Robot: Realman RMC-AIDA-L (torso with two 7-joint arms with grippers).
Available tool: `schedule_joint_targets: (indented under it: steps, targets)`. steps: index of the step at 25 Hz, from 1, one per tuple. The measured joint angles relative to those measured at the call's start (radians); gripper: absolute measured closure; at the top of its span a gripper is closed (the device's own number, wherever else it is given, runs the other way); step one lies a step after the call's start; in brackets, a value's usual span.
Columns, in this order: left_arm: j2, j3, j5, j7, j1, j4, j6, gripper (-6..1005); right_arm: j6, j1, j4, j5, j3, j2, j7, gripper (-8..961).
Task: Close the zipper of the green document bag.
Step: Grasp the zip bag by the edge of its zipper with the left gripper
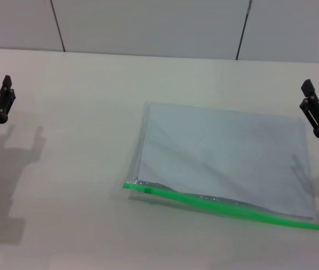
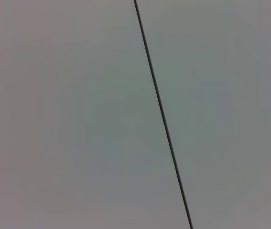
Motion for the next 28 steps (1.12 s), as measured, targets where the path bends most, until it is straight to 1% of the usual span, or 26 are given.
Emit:
schedule_joint_targets:
  steps: [9,14,20,28]
  targets:
    - [0.001,0.004,0.005,0.002,-0.002,-0.002,0.0,321,0.0,0.0,0.0,0.0,0.0,0.0,0.0,200]
    - [0.002,0.035,0.046,0.072,-0.006,-0.003,0.005,321,0.0,0.001,0.001,0.0,0.0,0.0,0.0,200]
    - [0.0,0.074,0.233,0.161,-0.01,0.019,0.037,321,0.004,0.003,0.0,0.0,0.0,0.0,0.0,200]
    - [-0.002,0.077,0.502,0.259,0.012,0.061,0.041,321,0.004,0.003,0.0,0.0,0.001,-0.002,0.0,200]
